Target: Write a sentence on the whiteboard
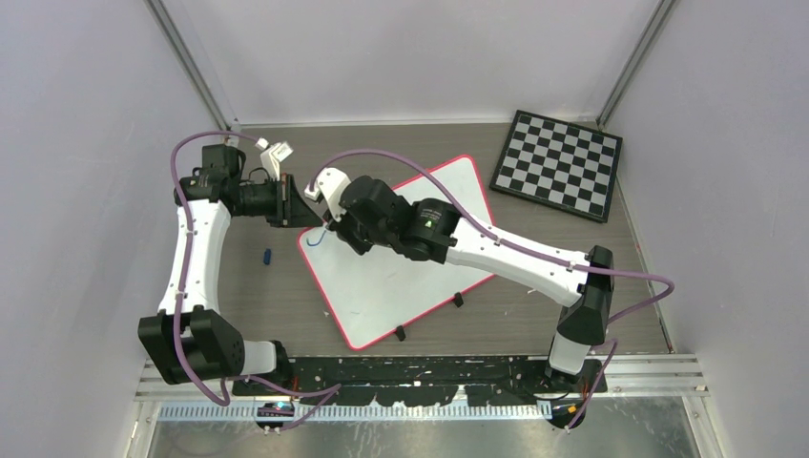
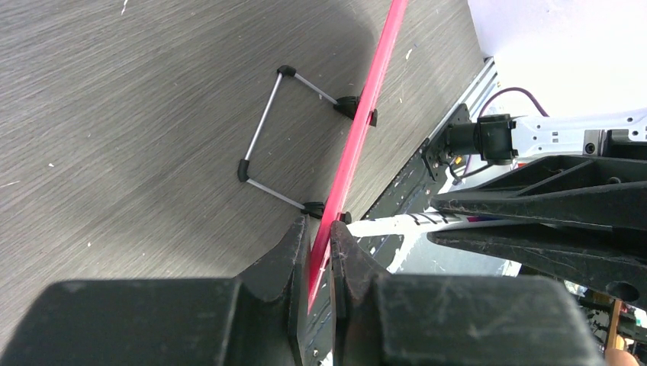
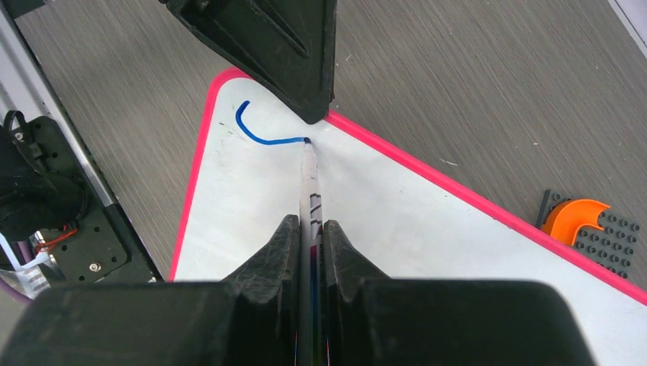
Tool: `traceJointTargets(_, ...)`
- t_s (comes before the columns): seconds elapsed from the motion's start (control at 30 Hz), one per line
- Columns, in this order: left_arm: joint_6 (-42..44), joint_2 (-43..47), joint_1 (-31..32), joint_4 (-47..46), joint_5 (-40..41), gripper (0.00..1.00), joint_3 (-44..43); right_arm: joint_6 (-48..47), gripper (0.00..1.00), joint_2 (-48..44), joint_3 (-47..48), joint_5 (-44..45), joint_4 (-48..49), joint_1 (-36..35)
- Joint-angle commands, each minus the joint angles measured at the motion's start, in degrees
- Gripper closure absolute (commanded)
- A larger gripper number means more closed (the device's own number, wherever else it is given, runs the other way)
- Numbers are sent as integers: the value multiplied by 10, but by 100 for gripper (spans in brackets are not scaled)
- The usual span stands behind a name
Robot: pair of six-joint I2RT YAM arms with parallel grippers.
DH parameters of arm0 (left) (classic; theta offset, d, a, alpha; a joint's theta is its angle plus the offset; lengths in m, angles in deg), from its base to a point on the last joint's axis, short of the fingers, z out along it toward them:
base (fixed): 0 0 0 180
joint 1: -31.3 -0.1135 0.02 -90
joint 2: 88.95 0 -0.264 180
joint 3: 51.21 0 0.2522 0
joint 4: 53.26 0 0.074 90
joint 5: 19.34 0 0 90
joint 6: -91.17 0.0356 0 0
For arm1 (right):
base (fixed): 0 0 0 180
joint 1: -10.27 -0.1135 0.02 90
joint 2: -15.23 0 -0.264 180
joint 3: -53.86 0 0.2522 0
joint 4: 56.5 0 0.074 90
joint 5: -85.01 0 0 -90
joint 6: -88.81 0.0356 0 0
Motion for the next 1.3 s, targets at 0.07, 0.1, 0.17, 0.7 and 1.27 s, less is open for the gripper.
traceJointTargets(0.07,-14,11,-2,2,-7,100,0,-8,100,-20,8,-18,-6,0)
traceJointTargets(0.1,-14,13,-1,2,-7,100,1,-11,100,-19,14,-24,-12,-4)
traceJointTargets(0.17,-14,13,-1,0,-8,100,1,-16,100,-17,25,-33,-21,-16)
traceJointTargets(0.7,-12,15,-1,0,-10,100,2,-15,100,33,75,-19,-22,-34)
traceJointTargets(1.27,-10,18,-1,-1,-5,100,6,-15,100,11,-15,-7,-3,-35)
